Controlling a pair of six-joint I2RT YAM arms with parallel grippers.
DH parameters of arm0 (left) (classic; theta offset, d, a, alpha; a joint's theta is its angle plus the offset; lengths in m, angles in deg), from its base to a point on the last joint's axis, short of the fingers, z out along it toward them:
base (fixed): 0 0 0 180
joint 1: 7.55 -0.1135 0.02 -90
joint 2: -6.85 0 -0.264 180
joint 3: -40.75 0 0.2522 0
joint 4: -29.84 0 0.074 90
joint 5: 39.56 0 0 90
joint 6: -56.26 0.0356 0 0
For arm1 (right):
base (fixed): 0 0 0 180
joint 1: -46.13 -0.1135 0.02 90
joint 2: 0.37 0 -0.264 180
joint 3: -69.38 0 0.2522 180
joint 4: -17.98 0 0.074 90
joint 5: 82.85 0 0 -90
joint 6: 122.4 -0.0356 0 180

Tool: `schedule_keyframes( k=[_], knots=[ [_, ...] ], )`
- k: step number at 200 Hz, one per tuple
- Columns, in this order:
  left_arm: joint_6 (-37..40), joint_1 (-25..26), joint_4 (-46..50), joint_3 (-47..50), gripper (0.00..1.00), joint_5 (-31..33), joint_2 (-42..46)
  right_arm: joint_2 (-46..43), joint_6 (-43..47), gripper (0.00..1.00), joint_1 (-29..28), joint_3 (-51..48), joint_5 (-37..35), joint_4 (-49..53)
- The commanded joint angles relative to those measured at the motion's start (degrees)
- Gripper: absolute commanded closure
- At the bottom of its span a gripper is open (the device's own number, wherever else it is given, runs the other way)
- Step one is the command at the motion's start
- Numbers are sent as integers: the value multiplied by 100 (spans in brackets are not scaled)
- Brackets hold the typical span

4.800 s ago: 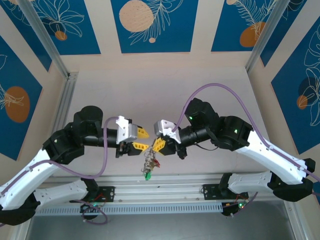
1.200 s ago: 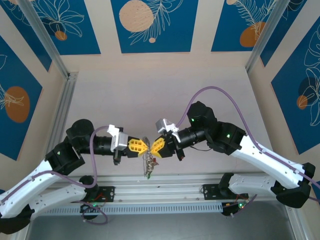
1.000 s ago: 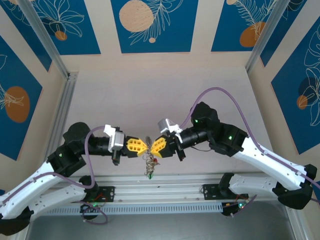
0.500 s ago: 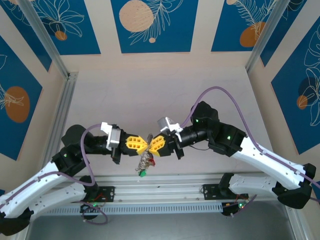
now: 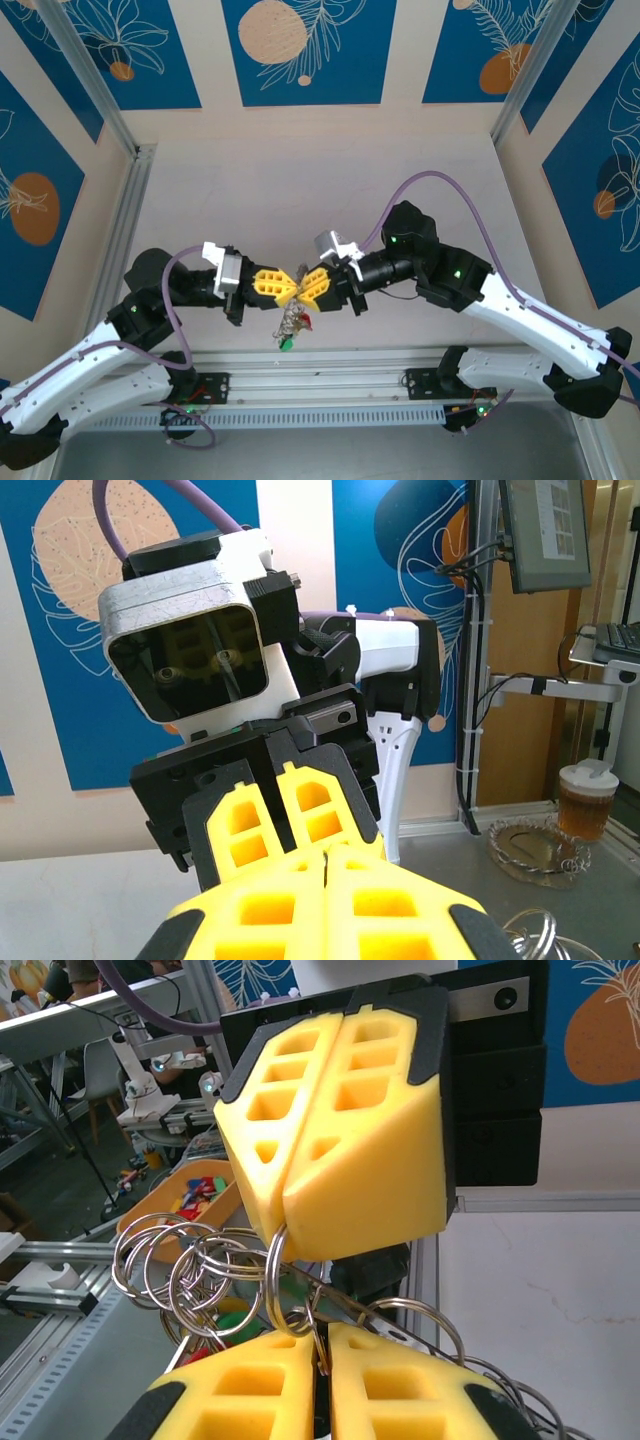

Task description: Put the keys on the keyring

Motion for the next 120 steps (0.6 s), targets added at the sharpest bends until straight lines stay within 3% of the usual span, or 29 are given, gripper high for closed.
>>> schedule_keyframes(
  k=[1, 34, 87, 120],
  knots=[
    [-89, 23, -427, -171, 100, -100, 22, -148, -144, 85, 78, -69, -16, -134],
    [-80, 22, -408, -184, 100, -57, 74, -267, -88, 66, 92, -106, -240, -9],
    [-106, 22, -456, -132, 100, -46, 77, -1179, 86, 63, 19, -683, -972, -434],
    [-183, 22, -601, -97, 100, -73, 33, -1119, 195, 63, -95, -672, -1125, -665]
  ],
)
